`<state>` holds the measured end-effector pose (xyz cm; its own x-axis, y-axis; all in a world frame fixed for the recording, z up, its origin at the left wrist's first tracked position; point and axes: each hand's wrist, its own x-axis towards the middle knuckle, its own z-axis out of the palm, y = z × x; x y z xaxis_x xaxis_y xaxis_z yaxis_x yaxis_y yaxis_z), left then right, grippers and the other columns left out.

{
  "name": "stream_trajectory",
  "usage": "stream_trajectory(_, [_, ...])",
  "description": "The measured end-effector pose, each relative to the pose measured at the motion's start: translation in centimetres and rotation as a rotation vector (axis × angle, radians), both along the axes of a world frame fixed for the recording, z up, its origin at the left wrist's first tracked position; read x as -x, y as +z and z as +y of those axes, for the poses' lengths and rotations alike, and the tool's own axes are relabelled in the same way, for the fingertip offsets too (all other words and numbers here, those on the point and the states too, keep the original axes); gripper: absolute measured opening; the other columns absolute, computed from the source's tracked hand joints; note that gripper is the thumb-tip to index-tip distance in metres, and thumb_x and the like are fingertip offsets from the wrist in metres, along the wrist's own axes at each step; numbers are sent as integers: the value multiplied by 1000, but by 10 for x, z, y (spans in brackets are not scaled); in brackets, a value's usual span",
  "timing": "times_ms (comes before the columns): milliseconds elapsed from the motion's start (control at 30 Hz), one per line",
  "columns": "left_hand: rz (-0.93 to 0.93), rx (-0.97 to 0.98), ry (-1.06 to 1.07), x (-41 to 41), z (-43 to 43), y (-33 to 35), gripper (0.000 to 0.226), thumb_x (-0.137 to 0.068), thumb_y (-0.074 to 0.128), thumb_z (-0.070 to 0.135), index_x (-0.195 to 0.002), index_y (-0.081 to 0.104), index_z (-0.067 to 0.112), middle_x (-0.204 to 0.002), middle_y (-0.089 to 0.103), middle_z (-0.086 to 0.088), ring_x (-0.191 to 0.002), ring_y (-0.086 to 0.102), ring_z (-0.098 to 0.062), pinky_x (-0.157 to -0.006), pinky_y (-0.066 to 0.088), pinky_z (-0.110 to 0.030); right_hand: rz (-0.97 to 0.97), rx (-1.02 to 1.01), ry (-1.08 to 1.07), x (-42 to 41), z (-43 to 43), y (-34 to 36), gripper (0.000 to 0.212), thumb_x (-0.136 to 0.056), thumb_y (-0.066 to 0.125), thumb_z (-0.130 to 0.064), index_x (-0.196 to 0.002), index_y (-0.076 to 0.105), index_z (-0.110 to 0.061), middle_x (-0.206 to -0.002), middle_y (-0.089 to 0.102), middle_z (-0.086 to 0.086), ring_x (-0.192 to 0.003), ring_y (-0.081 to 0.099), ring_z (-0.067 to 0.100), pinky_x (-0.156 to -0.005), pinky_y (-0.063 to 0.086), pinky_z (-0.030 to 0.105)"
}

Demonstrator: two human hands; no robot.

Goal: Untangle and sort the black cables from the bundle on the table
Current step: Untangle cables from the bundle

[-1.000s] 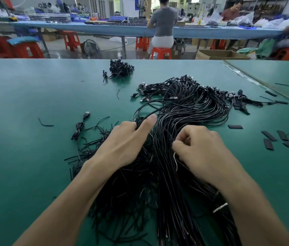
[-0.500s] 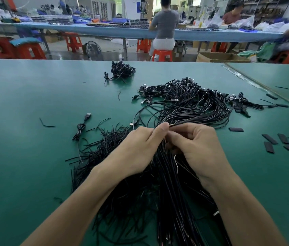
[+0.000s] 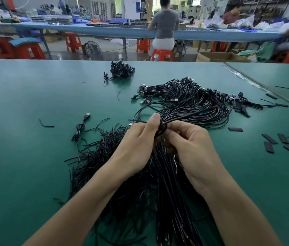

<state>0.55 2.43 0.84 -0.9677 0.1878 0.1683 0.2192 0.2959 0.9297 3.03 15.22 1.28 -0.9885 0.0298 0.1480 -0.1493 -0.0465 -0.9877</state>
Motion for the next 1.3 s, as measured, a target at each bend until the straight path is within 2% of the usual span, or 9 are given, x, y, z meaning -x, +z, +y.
stream_trajectory(133, [27, -151, 25, 1, 0, 2, 40, -106, 35, 42, -74, 37, 19, -50, 33, 12, -38, 27, -2, -37, 26, -16, -13, -181, 24, -5, 0, 5, 25, -92, 62, -2, -80, 75, -19, -61, 67, -8, -57, 51, 10, -54, 44, 23])
stream_trajectory(233, [128, -18, 106, 4, -2, 0, 47, -106, 36, 43, -65, 37, 19, -47, 32, 12, -41, 28, -7, -46, 26, -27, 27, -382, -30, -8, 0, 6, 20, -92, 64, -9, -84, 76, -24, -65, 70, -4, -55, 54, 20, -56, 50, 37])
stream_trajectory(300, [154, 76, 147, 5, -3, 0, 53, -104, 36, 45, -59, 36, 17, -47, 33, 9, -43, 29, -12, -49, 26, -31, 151, -477, -120, -11, -2, 8, 16, -90, 67, -12, -84, 72, -26, -70, 69, -8, -57, 59, 11, -57, 51, 28])
stream_trajectory(400, [69, 107, 114, 6, -4, -1, 59, -104, 36, 46, -53, 39, 18, -44, 34, 7, -40, 27, -11, -45, 26, -27, 417, -618, -195, -15, -5, 13, 22, -87, 71, -11, -84, 55, -27, -71, 62, -10, -69, 59, 5, -60, 44, 12])
stream_trajectory(567, [-186, -11, -102, 1, -5, -1, 65, -104, 32, 34, -42, 48, 22, -41, 32, 10, -36, 25, -9, -39, 22, -18, 701, -832, -151, -12, 3, 15, 16, -87, 69, -8, -92, 58, -19, -81, 59, -13, -78, 53, 9, -71, 44, 25])
stream_trajectory(700, [-392, -110, -238, -3, -3, 1, 50, -86, 27, 48, -48, 47, 23, -48, 26, 7, -40, 18, -12, -40, 19, -17, 568, -677, -151, -9, 13, 17, 20, -84, 73, -6, -88, 61, -21, -77, 62, -12, -70, 56, 2, -64, 40, 12])
stream_trajectory(833, [-321, -32, -399, -6, -7, 3, 23, -74, 49, 30, -52, 43, 22, -50, 25, 9, -41, 18, -10, -40, 19, -16, 407, -513, -79, -5, 20, 17, 22, -81, 77, -5, -86, 66, -23, -74, 67, -10, -66, 60, 3, -61, 40, 8])
stream_trajectory(967, [-93, 230, -386, -6, -5, -1, 23, -85, 70, 11, -81, 54, -6, -57, 36, 4, -50, 31, -13, -48, 26, -25, 366, -658, -32, -5, 24, 16, 21, -83, 77, -13, -100, 76, -25, -76, 69, -13, -73, 65, 3, -70, 47, 10])
stream_trajectory(1300, [-81, 358, -322, -3, -5, -4, 35, -91, 68, 18, -66, 46, 9, -51, 31, 10, -49, 29, -10, -51, 25, -28, 356, -854, 22, -7, 28, 17, 15, -80, 79, -18, -89, 79, -30, -82, 68, -13, -80, 64, 3, -76, 52, 26])
